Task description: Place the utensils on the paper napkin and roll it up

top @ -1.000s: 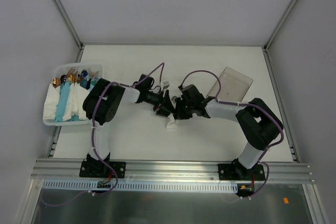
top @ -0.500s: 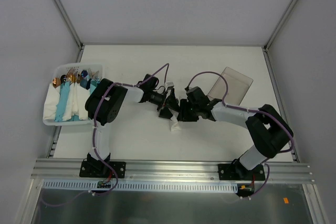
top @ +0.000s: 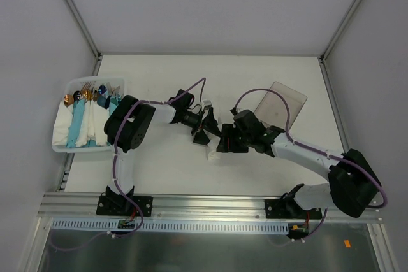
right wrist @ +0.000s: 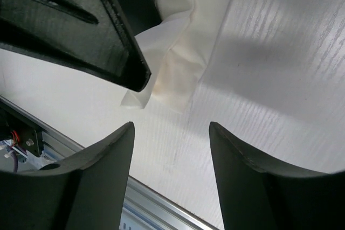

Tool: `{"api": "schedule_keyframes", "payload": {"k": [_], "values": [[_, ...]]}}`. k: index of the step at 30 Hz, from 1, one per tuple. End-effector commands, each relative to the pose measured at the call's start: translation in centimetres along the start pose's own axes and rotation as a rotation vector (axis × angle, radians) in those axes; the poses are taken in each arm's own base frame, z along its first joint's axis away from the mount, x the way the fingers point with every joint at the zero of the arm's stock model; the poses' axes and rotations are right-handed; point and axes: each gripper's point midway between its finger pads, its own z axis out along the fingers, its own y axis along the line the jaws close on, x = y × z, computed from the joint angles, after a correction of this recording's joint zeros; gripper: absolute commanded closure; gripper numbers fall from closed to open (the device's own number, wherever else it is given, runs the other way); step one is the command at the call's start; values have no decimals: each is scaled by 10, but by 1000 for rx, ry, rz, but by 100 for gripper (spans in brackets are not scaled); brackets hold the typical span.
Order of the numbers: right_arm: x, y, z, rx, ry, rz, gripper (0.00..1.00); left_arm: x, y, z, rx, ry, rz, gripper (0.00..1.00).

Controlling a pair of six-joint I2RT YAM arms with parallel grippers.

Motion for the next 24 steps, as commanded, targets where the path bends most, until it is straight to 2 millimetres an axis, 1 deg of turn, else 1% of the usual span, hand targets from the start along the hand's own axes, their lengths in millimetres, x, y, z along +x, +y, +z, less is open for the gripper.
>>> {"api": "schedule_keyframes", "payload": {"k": [1,3,4,5,7,8,9,15,19,21,23,24], "values": [[-9,8,-9,20,-67,29,38,-7,81,10,-288,-92,-58,6],[-9,9,-8,38,-76,19,38,-7,82,11,-292,-91,-63,6],[-15,8,-7,78,-114,-4,38,-7,82,10,-294,-92,-66,5],[-16,8,-6,92,-120,-13,38,-7,82,11,-295,-90,-67,5],[-14,5,1,137,-105,-31,38,-7,82,11,-296,-88,-64,5],[-19,9,2,136,-110,-41,39,-6,82,12,-298,-87,-66,5],[-17,8,8,151,-98,-47,39,-7,82,11,-299,-88,-66,5],[-26,20,14,116,-126,-29,39,-6,83,10,-307,-92,-57,5],[-27,23,19,109,-118,-34,39,-8,82,10,-302,-91,-55,5],[-25,21,25,114,-108,-36,42,-8,82,11,-304,-90,-54,5],[-23,20,31,106,-100,-32,46,-8,81,10,-305,-92,-51,5],[-22,19,34,105,-93,-30,50,-8,80,10,-302,-92,-47,5]]}}
